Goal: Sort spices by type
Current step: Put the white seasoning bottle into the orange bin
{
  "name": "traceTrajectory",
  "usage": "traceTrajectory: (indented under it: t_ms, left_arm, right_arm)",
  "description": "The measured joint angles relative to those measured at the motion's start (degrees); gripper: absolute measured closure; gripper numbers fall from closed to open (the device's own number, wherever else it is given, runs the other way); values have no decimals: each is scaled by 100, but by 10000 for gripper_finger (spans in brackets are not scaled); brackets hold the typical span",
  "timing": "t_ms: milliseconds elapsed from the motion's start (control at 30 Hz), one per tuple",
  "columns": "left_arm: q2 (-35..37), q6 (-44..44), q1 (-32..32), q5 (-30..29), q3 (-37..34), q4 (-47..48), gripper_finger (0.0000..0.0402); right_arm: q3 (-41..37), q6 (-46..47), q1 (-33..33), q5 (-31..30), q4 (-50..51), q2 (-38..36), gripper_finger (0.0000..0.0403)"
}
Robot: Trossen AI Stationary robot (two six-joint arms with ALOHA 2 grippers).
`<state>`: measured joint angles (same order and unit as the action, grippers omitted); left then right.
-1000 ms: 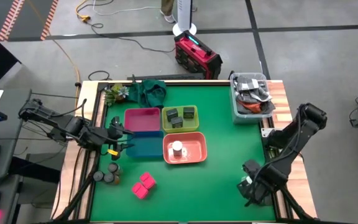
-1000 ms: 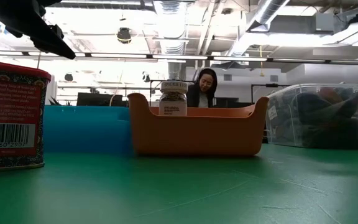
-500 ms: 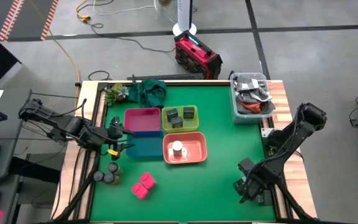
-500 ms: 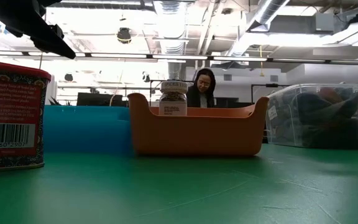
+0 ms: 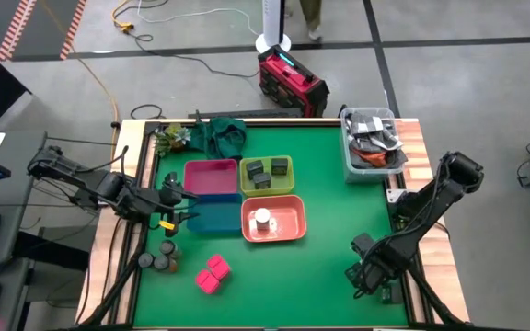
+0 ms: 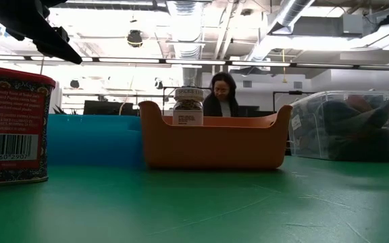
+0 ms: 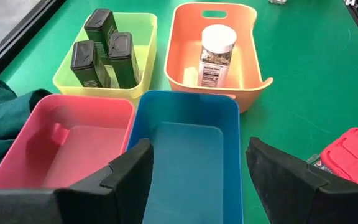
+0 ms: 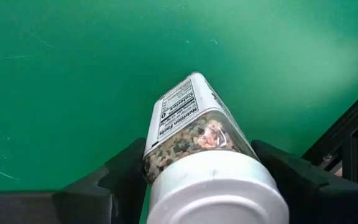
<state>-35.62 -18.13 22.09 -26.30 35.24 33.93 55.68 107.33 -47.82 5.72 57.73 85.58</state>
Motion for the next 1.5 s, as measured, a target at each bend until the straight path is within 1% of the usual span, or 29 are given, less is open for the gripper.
traceTrajectory:
  t_ms: [67,200,333,500,600,700,800,900,1033,1300,1500]
  left_arm:
    - [2,0,1,0,0,1,157]
    - [2,-2,-1,0,0,3,157]
    - [1,-13,1,0,0,5,157]
    - [0,-13,1,0,0,34,157]
    - [2,-13,1,0,0,83,157]
    - [0,-53,-1,0,0,151,157]
    - [0,-55,-1,0,0,151,157]
    - [0,-51,-1,-4,0,149,157]
    - [1,-18,-1,-78,0,145,157]
    - [4,-15,-1,-103,0,143,157]
    - [4,-94,-1,-158,0,143,157]
  right_arm:
    - [0,-32,34,2,-34,0,126]
    - [4,-396,224,4,-231,0,126]
    - [34,-915,536,4,-226,1,126]
    - [305,-1659,991,-78,-72,4,126]
    - [611,-2142,1240,-302,92,4,126]
    - [987,-2680,1493,-653,200,4,126]
    - [1342,-3256,1773,-1103,175,4,126]
    - [1600,-3795,2117,-1335,62,4,126]
    - [1769,-4672,2599,-1368,-300,4,126]
    - [1851,-6120,3501,-1373,-461,2,126]
    - [1851,-7000,3837,-1335,-725,3,126]
